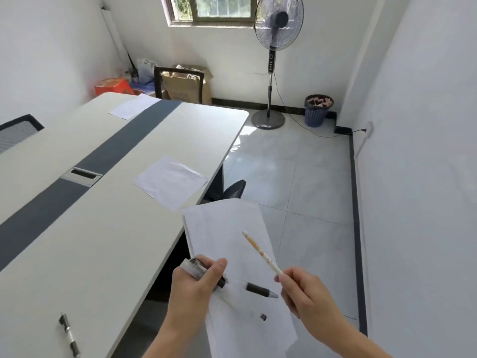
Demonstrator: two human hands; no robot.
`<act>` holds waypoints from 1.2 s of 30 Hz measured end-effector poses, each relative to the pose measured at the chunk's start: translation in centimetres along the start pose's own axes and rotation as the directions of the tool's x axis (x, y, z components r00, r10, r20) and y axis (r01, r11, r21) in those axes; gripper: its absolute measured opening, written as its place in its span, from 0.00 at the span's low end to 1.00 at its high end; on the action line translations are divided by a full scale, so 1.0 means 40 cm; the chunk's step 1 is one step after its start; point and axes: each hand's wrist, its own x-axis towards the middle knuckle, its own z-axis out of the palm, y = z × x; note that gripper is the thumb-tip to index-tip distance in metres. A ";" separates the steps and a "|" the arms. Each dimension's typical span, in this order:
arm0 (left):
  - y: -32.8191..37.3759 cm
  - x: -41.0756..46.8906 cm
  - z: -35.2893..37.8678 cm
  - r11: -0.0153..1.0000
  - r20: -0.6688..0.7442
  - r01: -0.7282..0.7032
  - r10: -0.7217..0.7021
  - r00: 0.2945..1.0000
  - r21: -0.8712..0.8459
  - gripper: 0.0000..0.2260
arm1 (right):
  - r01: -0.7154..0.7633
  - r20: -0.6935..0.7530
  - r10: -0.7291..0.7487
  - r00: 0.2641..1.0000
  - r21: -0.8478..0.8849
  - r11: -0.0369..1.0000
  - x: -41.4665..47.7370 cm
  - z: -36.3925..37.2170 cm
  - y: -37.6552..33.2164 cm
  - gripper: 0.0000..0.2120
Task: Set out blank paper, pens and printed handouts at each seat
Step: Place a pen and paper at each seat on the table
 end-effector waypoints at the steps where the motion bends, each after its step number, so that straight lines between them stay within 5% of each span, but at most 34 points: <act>1: 0.004 0.035 0.013 1.000 -0.008 -0.008 0.008 1.000 0.003 0.15 | -0.021 -0.017 0.021 1.000 0.019 1.000 0.035 -0.019 0.004 0.10; 16: 0.143 0.726 0.222 0.993 -0.085 -0.033 0.023 0.996 -0.109 0.16 | -0.207 -0.166 0.221 0.961 0.096 0.973 0.670 -0.323 -0.119 0.13; 25: 0.158 0.980 0.306 0.995 -0.282 0.019 -0.046 0.958 -0.097 0.16 | -0.352 0.005 0.355 0.935 0.141 0.925 1.043 -0.440 -0.115 0.11; 31: 0.170 1.121 0.406 0.993 -0.497 0.057 -0.102 0.862 -0.106 0.13 | -0.344 0.113 0.344 0.932 -0.018 0.939 1.376 -0.563 -0.136 0.10; 36: 0.193 1.152 0.447 0.991 -0.663 0.068 -0.129 0.738 -0.117 0.13 | -0.162 0.252 0.249 0.935 -0.321 0.933 1.628 -0.552 -0.205 0.11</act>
